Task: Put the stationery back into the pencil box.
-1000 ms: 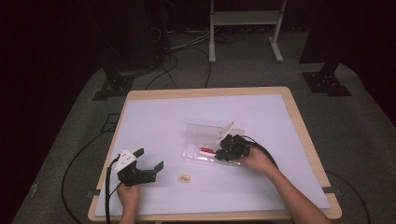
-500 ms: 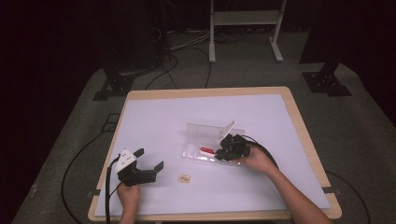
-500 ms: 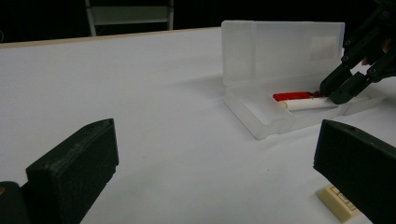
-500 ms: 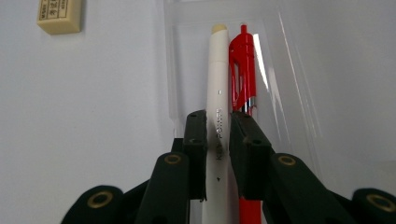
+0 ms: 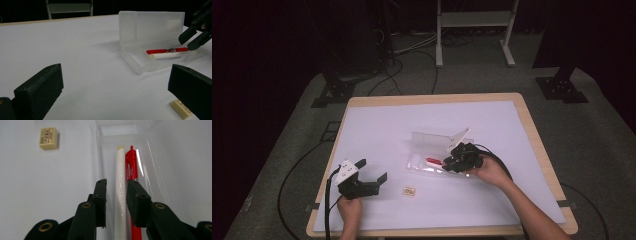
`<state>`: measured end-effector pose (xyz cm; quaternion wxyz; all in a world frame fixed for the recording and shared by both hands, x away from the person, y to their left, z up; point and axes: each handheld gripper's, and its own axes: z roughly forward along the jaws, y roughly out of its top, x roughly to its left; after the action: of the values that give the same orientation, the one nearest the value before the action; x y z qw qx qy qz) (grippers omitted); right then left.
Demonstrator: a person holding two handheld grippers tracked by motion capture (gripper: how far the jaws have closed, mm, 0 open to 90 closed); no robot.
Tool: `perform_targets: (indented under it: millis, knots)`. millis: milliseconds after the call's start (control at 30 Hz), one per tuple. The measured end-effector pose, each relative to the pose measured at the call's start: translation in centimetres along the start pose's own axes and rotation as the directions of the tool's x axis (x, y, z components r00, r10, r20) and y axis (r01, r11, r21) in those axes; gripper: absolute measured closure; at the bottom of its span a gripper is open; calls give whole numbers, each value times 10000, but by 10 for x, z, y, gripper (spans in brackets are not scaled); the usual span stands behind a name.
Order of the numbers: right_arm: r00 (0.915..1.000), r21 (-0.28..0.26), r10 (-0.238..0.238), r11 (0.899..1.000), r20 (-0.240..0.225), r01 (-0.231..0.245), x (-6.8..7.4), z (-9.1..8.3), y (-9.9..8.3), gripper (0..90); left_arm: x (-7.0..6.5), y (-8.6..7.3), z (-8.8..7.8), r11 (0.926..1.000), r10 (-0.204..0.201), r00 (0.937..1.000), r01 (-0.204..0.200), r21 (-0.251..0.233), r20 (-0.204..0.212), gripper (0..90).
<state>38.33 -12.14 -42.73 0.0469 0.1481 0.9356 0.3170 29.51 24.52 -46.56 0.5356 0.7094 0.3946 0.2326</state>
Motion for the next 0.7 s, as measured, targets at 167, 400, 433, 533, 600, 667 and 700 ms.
perform_targets:
  millis: [167, 400, 433, 533, 600, 667, 700]
  knots:
    - [9997, -168, -175, 9997, -183, 172, 10, -3, 5, 667, 0, 0, 0, 10000, 11, 10000, -11, 33, -5, 0]
    - [9983, -247, -397, 9989, -435, 386, 20, -2, 11, 646, 0, 0, -1, 10000, 11, 10000, -11, 21, -2, 0]
    - [9983, -247, -397, 9989, -435, 386, 20, -2, 11, 646, 0, 0, -1, 10000, 21, 10000, -21, 26, -6, 0]
    - [9976, -286, -496, 9984, -473, 483, 24, 0, 13, 631, 1, 0, -1, 10000, -15, 10000, 15, 16, -3, 0]
    - [9973, -298, -466, 9985, -576, 449, 25, 1, 14, 625, 1, 0, -1, 10000, -4, 10000, 4, 4, 3, 0]
    - [9966, -311, -524, 9982, -640, 505, 28, 3, 17, 616, 1, 0, -1, 10000, 23, 10000, -23, 9, -10, 0]
    - [9964, -332, -519, 9982, -664, 498, 29, 4, 18, 613, 1, 0, -1, 10000, 28, 10000, -28, 11, -8, 0]
